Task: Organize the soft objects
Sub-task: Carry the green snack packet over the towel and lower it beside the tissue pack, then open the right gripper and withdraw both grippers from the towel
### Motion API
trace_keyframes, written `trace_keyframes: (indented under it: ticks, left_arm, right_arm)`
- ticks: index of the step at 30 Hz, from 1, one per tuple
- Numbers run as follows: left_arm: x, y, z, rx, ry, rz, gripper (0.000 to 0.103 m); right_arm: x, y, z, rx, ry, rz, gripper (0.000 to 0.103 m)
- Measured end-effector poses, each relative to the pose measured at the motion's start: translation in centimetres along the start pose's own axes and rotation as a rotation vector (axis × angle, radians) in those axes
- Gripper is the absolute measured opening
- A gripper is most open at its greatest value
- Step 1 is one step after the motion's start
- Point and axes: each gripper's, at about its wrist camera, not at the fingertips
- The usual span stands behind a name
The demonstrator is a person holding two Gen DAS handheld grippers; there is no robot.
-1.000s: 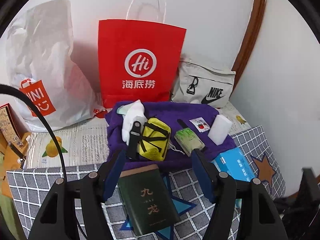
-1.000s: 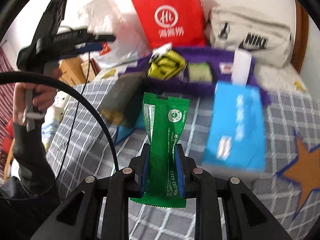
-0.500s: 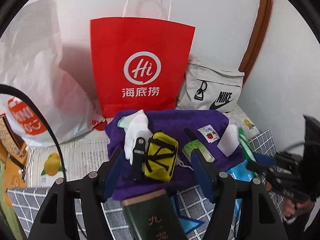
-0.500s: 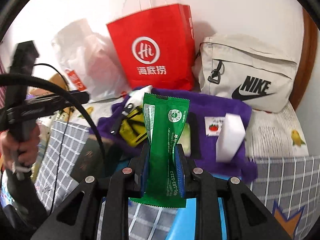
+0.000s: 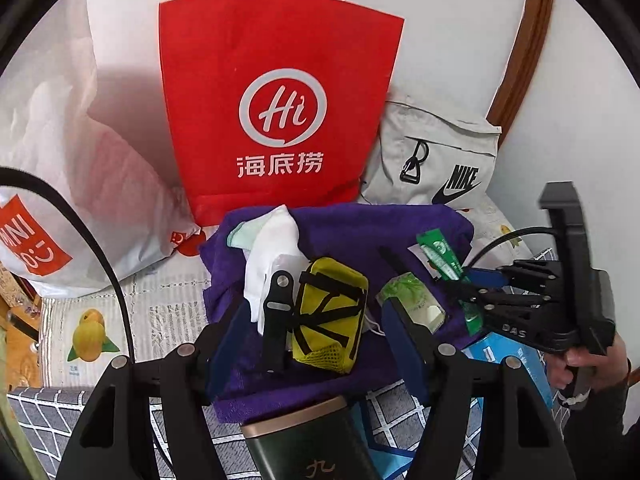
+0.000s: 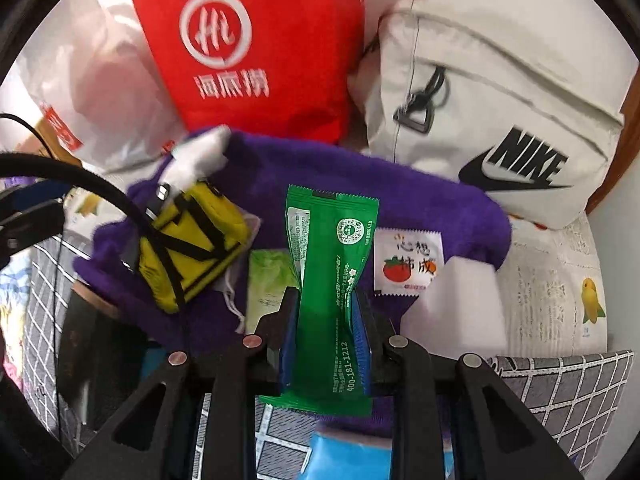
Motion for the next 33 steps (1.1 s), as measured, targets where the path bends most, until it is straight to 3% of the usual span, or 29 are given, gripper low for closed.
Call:
trace_keyframes:
  ticks: [6, 12, 19, 26, 27, 30, 33]
  left_arm:
    - [0.1, -0.6, 0.4, -0.017, -0.011, -0.012, 0.066]
    - [0.1, -1.0, 0.4, -0.014, -0.013, -0.025, 0.066]
    - [0.1, 0.2, -0.6, -0.001, -0.004, 0.001, 0.069]
    - [-0.4, 3.0, -4.1, 0.057, 0.076, 0.043, 0.086]
    - [-0.5, 3.5, -4.9, 0.055, 0.097, 0.048, 0.091]
    - [-1.0, 4.7, -6.8, 0.051, 0.149, 0.034, 0.102]
    - [-1.7, 5.7, -8.1, 0.061, 0.140, 0.005, 0.102]
  right_arm:
    - [0.0, -0.1, 1.6, 0.006, -0.036, -0.004, 0.038]
    - [0.0, 0.1, 0.9, -0.002, -0.004, -0.005, 0.067]
    - [-1.4, -0.2, -2.6, 0.014, 0.037, 0.000, 0.068]
    - [-5.1, -1.5, -9.1, 0.008, 0.149, -0.004, 0.083]
    - [-5.7, -1.5, -9.8, 0.001, 0.164, 0.000, 0.088]
    - [-7.5, -1.5, -11.7, -0.051, 0.205, 0.015, 0.096]
    - [-9.3, -1.2, -12.9, -0.110, 0.214, 0.028, 0.097]
Point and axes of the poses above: each gripper's, at about its wrist camera, not at the fingertips, and z roughly the way its jaws point, y to its right, x to its top, and after that the axes turned 9 degrees about -y, right-handed
